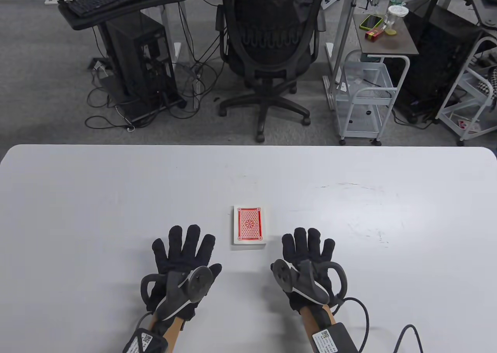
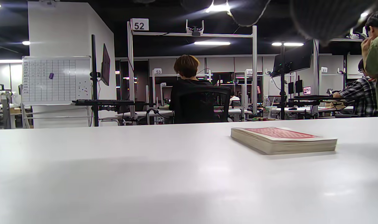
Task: Four-player card dealing with fan arrangement
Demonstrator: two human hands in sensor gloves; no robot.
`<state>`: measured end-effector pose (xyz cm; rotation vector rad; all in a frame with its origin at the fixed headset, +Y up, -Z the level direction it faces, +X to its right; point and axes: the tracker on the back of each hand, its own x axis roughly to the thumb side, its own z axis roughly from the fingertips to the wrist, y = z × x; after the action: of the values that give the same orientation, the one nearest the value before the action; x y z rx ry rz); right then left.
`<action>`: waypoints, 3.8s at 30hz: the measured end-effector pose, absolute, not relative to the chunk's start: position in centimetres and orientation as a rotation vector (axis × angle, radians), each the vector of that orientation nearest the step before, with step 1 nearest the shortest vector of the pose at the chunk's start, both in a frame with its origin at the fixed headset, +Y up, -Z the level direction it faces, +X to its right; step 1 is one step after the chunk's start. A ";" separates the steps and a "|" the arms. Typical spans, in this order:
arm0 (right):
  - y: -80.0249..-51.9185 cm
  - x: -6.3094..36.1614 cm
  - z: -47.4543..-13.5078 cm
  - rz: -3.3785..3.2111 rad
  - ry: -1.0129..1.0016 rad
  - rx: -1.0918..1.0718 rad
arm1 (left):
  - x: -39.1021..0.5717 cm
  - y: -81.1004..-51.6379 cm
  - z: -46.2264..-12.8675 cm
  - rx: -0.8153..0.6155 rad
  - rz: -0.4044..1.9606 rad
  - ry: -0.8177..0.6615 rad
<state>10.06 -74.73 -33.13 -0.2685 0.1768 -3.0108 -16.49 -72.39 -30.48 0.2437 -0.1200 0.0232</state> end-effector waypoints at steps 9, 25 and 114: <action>-75.0 10.2 -33.7 -3.147 -0.089 -0.337 | -16.4 -74.9 -32.4 -0.011 0.184 -0.126; -74.3 11.1 -43.8 -3.772 -0.902 -0.175 | -12.6 -74.6 -43.6 -0.550 0.611 0.101; -74.4 9.6 -43.2 -4.048 -0.449 -0.238 | -22.4 -81.7 -35.7 -0.560 1.829 0.247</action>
<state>9.65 -74.35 -43.17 -0.2382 -0.4489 -4.0477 -22.42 -81.67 -35.67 -0.5600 0.2471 1.8287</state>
